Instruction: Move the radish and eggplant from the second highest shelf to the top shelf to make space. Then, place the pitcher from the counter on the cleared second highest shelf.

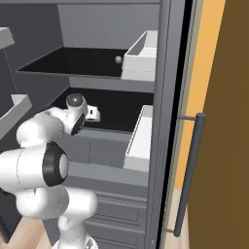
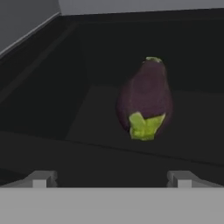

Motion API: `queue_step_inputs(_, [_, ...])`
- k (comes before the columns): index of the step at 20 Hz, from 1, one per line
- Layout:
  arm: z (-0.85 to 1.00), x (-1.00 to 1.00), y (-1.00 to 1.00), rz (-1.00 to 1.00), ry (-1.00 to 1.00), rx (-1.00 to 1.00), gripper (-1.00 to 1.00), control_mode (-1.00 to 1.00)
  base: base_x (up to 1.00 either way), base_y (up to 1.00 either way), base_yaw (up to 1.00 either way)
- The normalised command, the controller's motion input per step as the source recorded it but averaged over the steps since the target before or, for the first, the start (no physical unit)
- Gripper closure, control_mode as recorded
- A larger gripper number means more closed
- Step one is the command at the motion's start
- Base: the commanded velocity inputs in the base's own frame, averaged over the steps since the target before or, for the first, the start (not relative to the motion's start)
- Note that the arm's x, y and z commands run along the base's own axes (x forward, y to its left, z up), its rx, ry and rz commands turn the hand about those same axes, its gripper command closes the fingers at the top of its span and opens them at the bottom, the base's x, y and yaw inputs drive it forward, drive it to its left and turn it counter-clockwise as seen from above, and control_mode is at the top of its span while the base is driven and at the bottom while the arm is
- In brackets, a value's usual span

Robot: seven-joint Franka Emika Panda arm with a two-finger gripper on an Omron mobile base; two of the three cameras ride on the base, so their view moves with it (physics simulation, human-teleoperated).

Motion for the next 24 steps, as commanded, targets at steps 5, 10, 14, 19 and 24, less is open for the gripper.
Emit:
queue_step_inputs(5, [-0.22,0.57,0.0,0.0,0.0,0.0,-1.0,-1.0,0.0,0.0,0.0])
queue_step_inputs(10, [-0.08,0.57,0.0,0.0,0.0,0.0,-1.0,-1.0,0.0,0.0,0.0])
queue_step_inputs(14, [-0.17,0.49,0.0,0.0,0.0,0.0,-1.0,-1.0,0.0,0.0,0.0])
queue_step_inputs(19, [-0.33,0.36,0.0,0.0,0.0,0.0,-1.0,-1.0,0.0,0.0,0.0])
queue_step_inputs(24, [-0.34,0.16,0.0,0.0,-0.01,0.0,-1.0,-1.0,0.0,0.0,0.0])
